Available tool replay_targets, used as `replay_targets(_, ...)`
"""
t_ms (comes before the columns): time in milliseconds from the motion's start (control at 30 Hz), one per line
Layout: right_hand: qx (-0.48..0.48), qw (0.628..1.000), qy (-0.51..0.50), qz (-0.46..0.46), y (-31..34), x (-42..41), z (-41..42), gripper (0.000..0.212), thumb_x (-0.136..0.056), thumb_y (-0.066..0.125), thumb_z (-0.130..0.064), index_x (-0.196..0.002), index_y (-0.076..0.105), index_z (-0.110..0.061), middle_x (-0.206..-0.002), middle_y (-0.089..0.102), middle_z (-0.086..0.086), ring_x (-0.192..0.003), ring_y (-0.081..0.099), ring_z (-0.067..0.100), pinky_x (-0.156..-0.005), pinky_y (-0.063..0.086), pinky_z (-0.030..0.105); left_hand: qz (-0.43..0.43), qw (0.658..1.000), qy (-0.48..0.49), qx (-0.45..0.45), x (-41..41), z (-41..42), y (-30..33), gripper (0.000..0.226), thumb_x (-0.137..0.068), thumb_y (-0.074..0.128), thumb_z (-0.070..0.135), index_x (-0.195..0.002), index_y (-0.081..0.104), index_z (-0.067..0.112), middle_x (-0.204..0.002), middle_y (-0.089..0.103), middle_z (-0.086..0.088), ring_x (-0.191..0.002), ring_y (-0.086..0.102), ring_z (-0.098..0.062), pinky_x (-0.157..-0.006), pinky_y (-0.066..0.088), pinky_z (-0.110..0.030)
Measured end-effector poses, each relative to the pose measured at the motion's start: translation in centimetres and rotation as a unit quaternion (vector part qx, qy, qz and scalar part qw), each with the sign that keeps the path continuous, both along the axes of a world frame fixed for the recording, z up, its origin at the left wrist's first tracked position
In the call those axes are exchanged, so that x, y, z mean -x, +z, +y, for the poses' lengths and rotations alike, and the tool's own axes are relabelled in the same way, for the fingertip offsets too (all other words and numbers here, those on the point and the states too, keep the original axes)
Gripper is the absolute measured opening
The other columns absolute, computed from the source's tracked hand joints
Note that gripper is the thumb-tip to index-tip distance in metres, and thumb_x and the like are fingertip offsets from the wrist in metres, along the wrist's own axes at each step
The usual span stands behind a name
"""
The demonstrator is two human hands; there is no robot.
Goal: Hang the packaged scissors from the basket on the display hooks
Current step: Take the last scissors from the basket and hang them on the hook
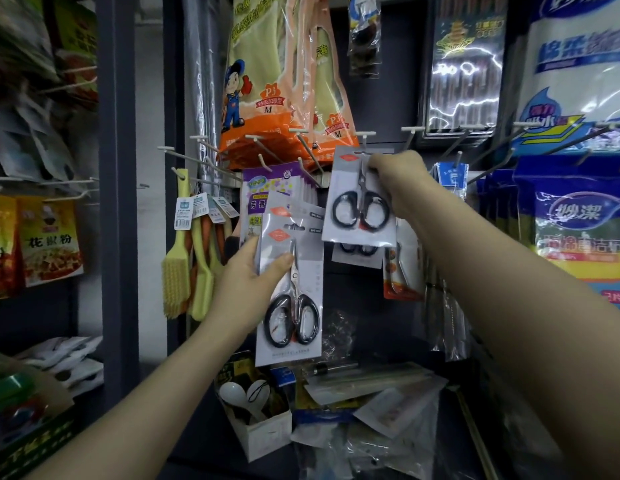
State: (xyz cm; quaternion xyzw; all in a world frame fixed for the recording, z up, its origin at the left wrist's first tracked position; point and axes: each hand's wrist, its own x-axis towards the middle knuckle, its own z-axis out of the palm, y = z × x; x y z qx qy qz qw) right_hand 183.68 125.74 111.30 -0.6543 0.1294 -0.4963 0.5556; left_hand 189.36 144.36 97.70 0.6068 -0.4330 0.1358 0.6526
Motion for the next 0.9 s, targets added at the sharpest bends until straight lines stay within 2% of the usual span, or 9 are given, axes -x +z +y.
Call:
replay_targets(100, -0.022, 0.998, 0.053, -0.015, 0.6, 0.4, 0.1, 0.015, -0.084, 0.052, 0.004, -0.073, 0.050, -0.006, -0.067, 0.060, 0.008, -0.055, 0.060, 0.018, -0.051, 0.053, 0.027, -0.002, 1.000, 0.000, -0.011, 0.0, 0.0, -0.3, 0.019, -0.087, 0.056, 0.021, -0.094, 0.056, 0.039, -0.098, 0.068, 0.013, -0.090, 0.065, 0.000, -0.072, 0.049, -0.016)
replay_targets(200, -0.034, 0.998, 0.056, 0.008, 0.5, -0.1, 0.0, 0.010, -0.083, 0.046, 0.003, -0.080, 0.053, -0.003, -0.077, 0.063, 0.013, -0.065, 0.063, 0.025, -0.068, 0.057, 0.038, 0.005, 1.000, -0.001, -0.011, -0.1, 0.0, -0.5, 0.019, -0.087, 0.056, 0.020, -0.094, 0.057, 0.038, -0.097, 0.069, 0.011, -0.089, 0.065, -0.002, -0.071, 0.049, -0.017)
replay_targets(300, -0.047, 0.997, 0.057, 0.023, -0.1, -0.4, -0.3, 0.011, -0.085, 0.044, 0.004, -0.082, 0.053, -0.002, -0.079, 0.063, 0.013, -0.064, 0.063, 0.024, -0.058, 0.056, 0.032, 0.007, 1.000, 0.001, -0.009, -0.2, 0.1, -0.5, 0.018, -0.087, 0.056, 0.019, -0.093, 0.057, 0.037, -0.097, 0.069, 0.011, -0.087, 0.065, -0.004, -0.070, 0.049, -0.019)
replay_targets(433, 0.030, 0.994, -0.068, 0.081, -1.5, -2.2, -1.9, 0.020, -0.090, 0.048, -0.004, -0.071, 0.048, -0.008, -0.081, 0.057, 0.011, -0.064, 0.053, 0.020, -0.051, 0.047, 0.029, 0.018, 1.000, 0.008, 0.002, -0.4, 0.4, -0.6, 0.019, -0.086, 0.058, 0.018, -0.091, 0.058, 0.037, -0.095, 0.069, 0.011, -0.087, 0.066, -0.007, -0.074, 0.051, -0.026)
replay_targets(533, 0.061, 0.985, -0.118, 0.109, -2.8, -3.7, -3.0, 0.017, -0.094, 0.050, -0.020, -0.090, 0.054, -0.004, -0.091, 0.055, 0.013, -0.077, 0.053, 0.024, -0.073, 0.053, 0.040, 0.024, 1.000, 0.013, -0.003, -0.4, 0.5, -0.8, 0.019, -0.086, 0.058, 0.018, -0.094, 0.058, 0.036, -0.101, 0.070, 0.005, -0.093, 0.067, -0.014, -0.082, 0.053, -0.034)
replay_targets(667, 0.052, 0.982, -0.150, 0.106, -3.3, -4.4, -3.3, 0.020, -0.092, 0.053, -0.029, -0.099, 0.048, -0.011, -0.096, 0.054, 0.013, -0.075, 0.055, 0.025, -0.061, 0.039, 0.028, 0.028, 1.000, 0.008, -0.002, -0.1, 0.8, -1.0, 0.019, -0.087, 0.057, 0.018, -0.093, 0.059, 0.036, -0.098, 0.071, 0.007, -0.091, 0.067, -0.012, -0.081, 0.053, -0.032)
replay_targets(767, 0.127, 0.969, -0.197, 0.075, -5.0, -3.2, -1.2, 0.042, -0.089, 0.056, -0.026, -0.126, 0.043, -0.011, -0.134, 0.047, 0.017, -0.120, 0.050, 0.032, -0.094, 0.044, 0.040, 0.043, 0.999, 0.002, 0.009, 0.0, 0.7, -1.0, 0.018, -0.086, 0.058, 0.018, -0.093, 0.061, 0.035, -0.098, 0.071, 0.003, -0.090, 0.068, -0.017, -0.082, 0.054, -0.038)
replay_targets(833, 0.195, 0.968, -0.159, 0.019, -7.5, -1.3, 1.4, 0.046, -0.092, 0.052, -0.023, -0.134, 0.038, -0.008, -0.138, 0.042, 0.010, -0.126, 0.042, 0.025, -0.106, 0.037, 0.038, 0.055, 0.998, -0.004, 0.016, 0.1, 0.5, -1.1, 0.017, -0.085, 0.060, 0.020, -0.096, 0.062, 0.033, -0.099, 0.072, 0.000, -0.091, 0.068, -0.020, -0.084, 0.055, -0.043)
replay_targets(900, 0.155, 0.988, -0.022, -0.019, -10.3, 0.5, 3.8, 0.036, -0.092, 0.054, -0.024, -0.124, 0.044, -0.012, -0.115, 0.053, 0.001, -0.106, 0.052, 0.019, -0.095, 0.045, 0.036, 0.058, 0.998, -0.011, 0.023, 0.3, 0.2, -1.2, 0.017, -0.084, 0.061, 0.022, -0.098, 0.063, 0.032, -0.099, 0.072, -0.001, -0.090, 0.069, -0.020, -0.084, 0.055, -0.046)
